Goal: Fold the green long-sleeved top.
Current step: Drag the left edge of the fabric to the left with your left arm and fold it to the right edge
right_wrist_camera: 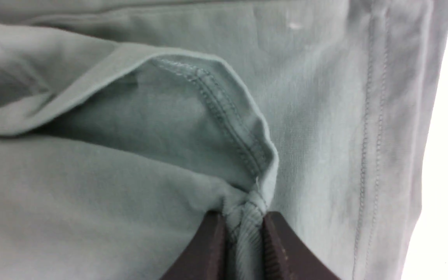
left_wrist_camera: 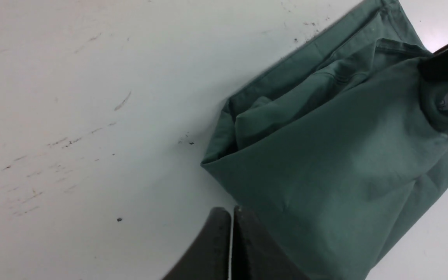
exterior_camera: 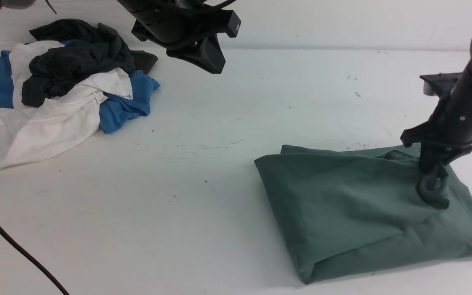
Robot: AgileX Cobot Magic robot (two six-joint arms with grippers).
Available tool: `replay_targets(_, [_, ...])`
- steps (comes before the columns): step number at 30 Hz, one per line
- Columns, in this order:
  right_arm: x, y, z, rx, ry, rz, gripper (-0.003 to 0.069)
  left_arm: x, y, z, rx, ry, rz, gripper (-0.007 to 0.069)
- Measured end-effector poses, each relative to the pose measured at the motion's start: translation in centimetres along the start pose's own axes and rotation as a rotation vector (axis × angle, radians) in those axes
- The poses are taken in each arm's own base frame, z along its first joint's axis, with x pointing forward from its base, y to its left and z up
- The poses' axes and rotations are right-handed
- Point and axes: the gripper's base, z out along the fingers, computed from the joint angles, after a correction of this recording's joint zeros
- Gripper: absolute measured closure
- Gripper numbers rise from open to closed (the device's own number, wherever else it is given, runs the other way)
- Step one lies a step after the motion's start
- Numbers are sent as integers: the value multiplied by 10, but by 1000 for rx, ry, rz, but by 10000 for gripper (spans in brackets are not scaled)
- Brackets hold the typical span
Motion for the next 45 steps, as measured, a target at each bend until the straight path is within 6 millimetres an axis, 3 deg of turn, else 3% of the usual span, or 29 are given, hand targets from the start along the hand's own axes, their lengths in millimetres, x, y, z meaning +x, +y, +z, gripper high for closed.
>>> replay_targets(3, [-1, -3, 19, 21, 43, 11, 527, 0, 0, 0, 0, 0, 0, 629])
replay_targets(5, [-1, -5, 22, 48, 53, 12, 465, 0, 0, 0, 0, 0, 0, 629])
replay_targets(8, [-5, -10, 14, 101, 36, 27, 398, 0, 0, 0, 0, 0, 0, 629])
replay_targets(9, [-11, -16, 3, 149, -2, 53, 354, 0, 0, 0, 1, 0, 0, 629])
replay_targets(12, [-15, -19, -16, 169, -68, 116, 320, 0, 0, 0, 2, 0, -1, 629])
replay_targets(14, [-8, -17, -42, 137, -125, 160, 335, 0, 0, 0, 1, 0, 0, 629])
replay_targets(16, [5, -10, -61, 73, -156, 191, 399, 0, 0, 0, 1, 0, 0, 629])
replay_targets(17, [7, -9, -57, 65, -142, 192, 408, 0, 0, 0, 1, 0, 0, 629])
replay_targets(19, [29, 6, -65, -32, -123, 181, 557, 0, 0, 0, 1, 0, 0, 629])
replay_targets(20, [30, 6, -64, -31, -117, 172, 567, 0, 0, 0, 1, 0, 0, 629])
replay_targets(21, [41, 13, -54, -74, -70, 155, 632, 0, 0, 0, 1, 0, 0, 629])
replay_targets(24, [51, 17, -31, -98, -6, 147, 659, 0, 0, 0, 1, 0, 0, 629])
replay_targets(28, [54, 5, 19, -14, 21, 135, 671, 0, 0, 0, 1, 0, 0, 629])
replay_targets(30, [54, -7, 29, 50, 25, 157, 671, 0, 0, 0, 1, 0, 0, 629])
replay_targets(33, [56, -29, 29, 128, 4, 222, 673, 0, 0, 0, -1, 0, 0, 629])
replay_targets(37, [61, -37, 16, 152, 2, 243, 673, 0, 0, 0, -1, 0, 0, 629])
replay_targets(42, [73, -34, -42, 161, -109, 261, 673, 0, 1, 0, -15, 1, 5, 629])
replay_targets(43, [83, -30, -70, 154, -167, 276, 673, 0, 3, 0, -31, 3, 10, 629])
replay_targets(45, [100, -23, -108, 140, -268, 293, 673, 0, 4, 0, -47, 5, 15, 629])
